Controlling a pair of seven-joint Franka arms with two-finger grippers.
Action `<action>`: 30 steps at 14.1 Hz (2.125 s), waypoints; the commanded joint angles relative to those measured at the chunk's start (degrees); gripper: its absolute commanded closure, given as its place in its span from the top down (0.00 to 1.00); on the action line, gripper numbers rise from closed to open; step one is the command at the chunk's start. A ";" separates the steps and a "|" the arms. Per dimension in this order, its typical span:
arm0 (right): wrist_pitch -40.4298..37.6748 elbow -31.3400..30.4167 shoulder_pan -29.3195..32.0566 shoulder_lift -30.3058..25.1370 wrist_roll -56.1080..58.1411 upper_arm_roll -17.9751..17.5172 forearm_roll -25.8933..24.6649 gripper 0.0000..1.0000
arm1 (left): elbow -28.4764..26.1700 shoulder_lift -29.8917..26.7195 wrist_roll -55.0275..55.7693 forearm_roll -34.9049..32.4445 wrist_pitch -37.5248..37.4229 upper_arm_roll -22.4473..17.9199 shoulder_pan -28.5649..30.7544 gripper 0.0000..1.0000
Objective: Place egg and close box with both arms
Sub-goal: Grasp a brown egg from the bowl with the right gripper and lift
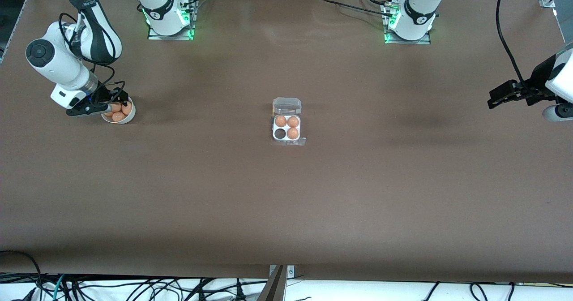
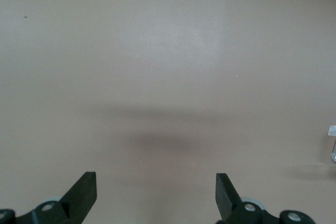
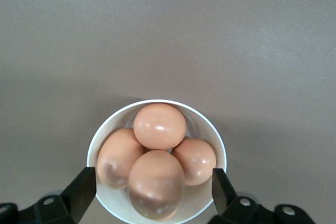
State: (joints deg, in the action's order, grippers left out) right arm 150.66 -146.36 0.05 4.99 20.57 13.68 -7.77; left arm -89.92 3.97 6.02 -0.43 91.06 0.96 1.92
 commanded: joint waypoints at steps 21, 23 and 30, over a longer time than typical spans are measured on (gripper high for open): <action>-28.27 18.44 -0.49 -1.57 -2.97 -6.28 2.84 0.17 | 0.89 0.08 -0.83 -0.54 -0.89 0.44 0.28 1.00; -35.31 25.30 -1.11 0.01 -8.67 -10.41 3.90 0.17 | 0.89 0.08 -0.83 -0.54 -0.98 0.44 0.28 1.00; -38.60 39.90 -8.73 10.28 -39.76 -22.11 5.23 0.17 | 0.89 0.08 -0.83 -0.54 -0.89 0.44 0.28 1.00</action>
State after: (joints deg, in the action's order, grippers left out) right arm 113.81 -112.31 -5.99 10.63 -11.74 -7.18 -3.14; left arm -89.92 3.97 6.02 -0.43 91.06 1.06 1.92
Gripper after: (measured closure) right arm 0.533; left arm 0.000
